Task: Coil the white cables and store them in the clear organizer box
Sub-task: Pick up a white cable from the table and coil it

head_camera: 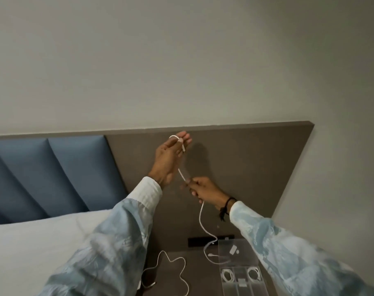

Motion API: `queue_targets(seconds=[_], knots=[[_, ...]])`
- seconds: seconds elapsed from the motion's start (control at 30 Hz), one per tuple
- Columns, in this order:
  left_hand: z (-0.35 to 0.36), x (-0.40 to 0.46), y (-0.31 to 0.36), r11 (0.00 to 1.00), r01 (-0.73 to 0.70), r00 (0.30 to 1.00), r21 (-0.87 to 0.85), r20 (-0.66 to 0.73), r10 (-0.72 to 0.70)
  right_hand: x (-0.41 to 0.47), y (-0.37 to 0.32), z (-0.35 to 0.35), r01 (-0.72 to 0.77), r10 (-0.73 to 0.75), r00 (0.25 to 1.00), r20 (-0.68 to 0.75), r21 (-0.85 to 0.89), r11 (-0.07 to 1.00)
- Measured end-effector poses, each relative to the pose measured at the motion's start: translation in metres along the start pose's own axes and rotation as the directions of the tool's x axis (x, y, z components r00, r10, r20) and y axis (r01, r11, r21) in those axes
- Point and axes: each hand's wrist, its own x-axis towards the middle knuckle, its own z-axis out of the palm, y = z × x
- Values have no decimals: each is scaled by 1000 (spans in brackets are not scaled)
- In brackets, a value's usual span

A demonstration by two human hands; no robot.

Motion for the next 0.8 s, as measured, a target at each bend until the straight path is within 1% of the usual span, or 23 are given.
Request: queue_targets(seconds=[0.03,0.07,0.1,0.13,0.17,0.2,0.23,0.27,0.3,0.33,0.4,0.47,0.5,0.53,0.57,0.6,0.63,0.67,0.7,0.73,0.77,0.8], knots=[[-3,4,1,975,-91,996,201,-3,93,-2,-2,-2,15,-15,1000,27,-19,1000],[-9,5,2,889,-168,985,426,38,167,-4,-4,-7,28,-27,999,45,-31,999],[-16,6,2,756,-226,974,615,121,193,-5,-7,-13,47,-44,998,55,-53,998],[-23,5,2,591,-275,961,758,214,172,-6,-10,-21,71,-66,996,60,-86,994],[-28,3,2,411,-321,947,853,294,130,-6,-13,-28,96,-89,994,59,-123,988],[-32,1,0,246,-351,936,903,343,79,-5,-16,-34,120,-112,992,55,-156,981],[-35,-2,-3,136,-363,931,922,364,23,-4,-19,-39,142,-135,990,48,-183,973],[-37,-5,-6,93,-359,931,929,364,-38,-3,-22,-43,164,-161,986,33,-207,964],[-39,-9,-10,103,-340,930,935,351,-109,-2,-26,-47,188,-191,982,8,-234,954],[-39,-13,-13,166,-288,928,943,317,-193,-1,-30,-51,210,-223,975,-19,-269,940],[-36,-23,-14,353,-100,908,930,230,-350,-1,-37,-58,255,-293,954,-58,-351,901],[-33,-32,-13,513,57,880,857,199,-431,-2,-39,-65,289,-337,939,-69,-374,881],[-32,-36,-12,599,129,868,790,202,-453,-3,-38,-67,305,-355,930,-91,-345,888],[-31,-40,-12,694,217,846,687,222,-484,-3,-37,-68,315,-366,920,-139,-291,904],[-30,-44,-10,775,315,812,548,267,-519,-3,-35,-68,314,-358,912,-201,-219,924],[-30,-47,-6,833,398,781,384,333,-527,-3,-32,-68,299,-328,909,-257,-143,943],[-28,-48,-2,872,447,774,202,401,-490,-3,-28,-65,272,-282,914,-291,-75,959],[-26,-47,1,889,457,800,12,432,-417,-4,-24,-59,239,-235,924,-302,-26,971],[-21,-42,4,888,429,852,-167,401,-337,-6,-18,-52,211,-202,936,-289,0,977],[-16,-35,5,890,348,918,-296,300,-260,-7,-14,-43,198,-190,947,-259,3,980],[-12,-28,4,916,231,970,-329,152,-190,-10,-10,-34,196,-194,956,-222,-14,981],[-10,-22,2,968,90,995,-235,-11,-95,-12,-6,-26,202,-207,961,-182,-47,978]])
